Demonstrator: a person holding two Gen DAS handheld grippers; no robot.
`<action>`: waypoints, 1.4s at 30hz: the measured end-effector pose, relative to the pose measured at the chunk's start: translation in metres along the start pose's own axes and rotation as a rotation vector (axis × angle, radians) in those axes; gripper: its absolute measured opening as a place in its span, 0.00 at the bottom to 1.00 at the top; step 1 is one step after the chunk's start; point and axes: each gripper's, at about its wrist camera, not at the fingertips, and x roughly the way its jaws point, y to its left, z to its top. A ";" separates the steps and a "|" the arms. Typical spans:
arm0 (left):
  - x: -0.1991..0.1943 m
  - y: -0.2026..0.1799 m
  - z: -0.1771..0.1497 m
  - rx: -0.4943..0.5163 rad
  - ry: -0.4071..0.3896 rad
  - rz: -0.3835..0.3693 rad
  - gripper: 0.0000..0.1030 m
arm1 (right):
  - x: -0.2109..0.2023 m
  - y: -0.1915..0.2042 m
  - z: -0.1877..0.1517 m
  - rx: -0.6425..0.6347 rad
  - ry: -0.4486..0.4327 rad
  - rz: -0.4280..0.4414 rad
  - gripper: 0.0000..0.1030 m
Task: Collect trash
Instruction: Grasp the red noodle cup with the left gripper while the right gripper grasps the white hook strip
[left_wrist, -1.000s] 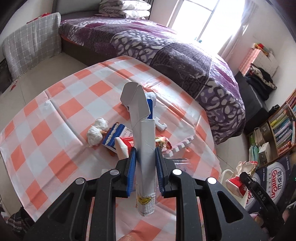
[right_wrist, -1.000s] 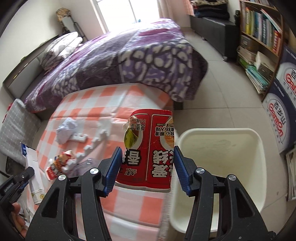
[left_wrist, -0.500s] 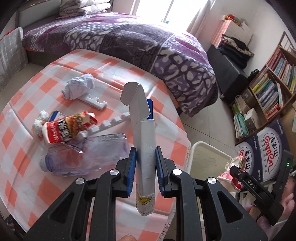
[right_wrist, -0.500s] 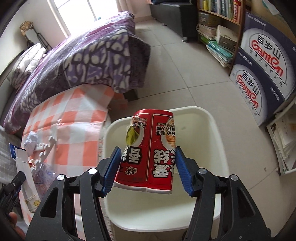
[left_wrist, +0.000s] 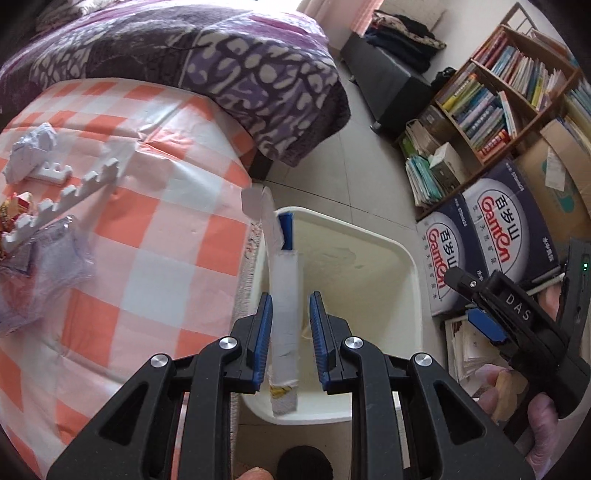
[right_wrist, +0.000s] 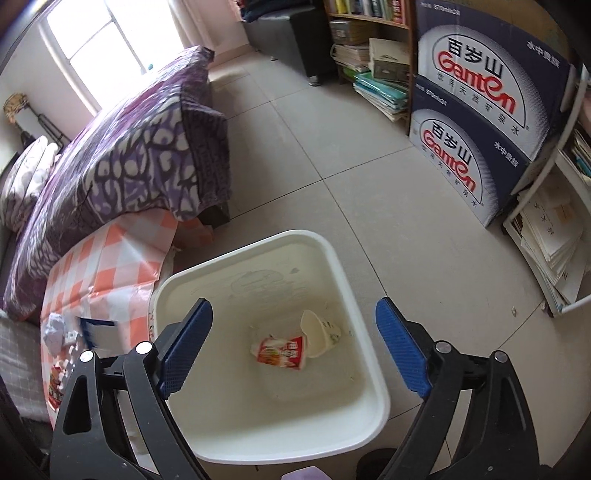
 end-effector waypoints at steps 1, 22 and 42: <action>0.004 -0.004 -0.001 0.002 0.011 -0.019 0.22 | 0.000 -0.003 0.001 0.009 -0.002 -0.001 0.84; -0.021 0.037 0.010 0.180 -0.041 0.447 0.75 | 0.021 0.026 -0.008 0.027 0.077 0.033 0.88; -0.054 0.191 0.053 0.178 0.196 0.590 0.85 | 0.049 0.103 -0.037 -0.100 0.184 0.098 0.88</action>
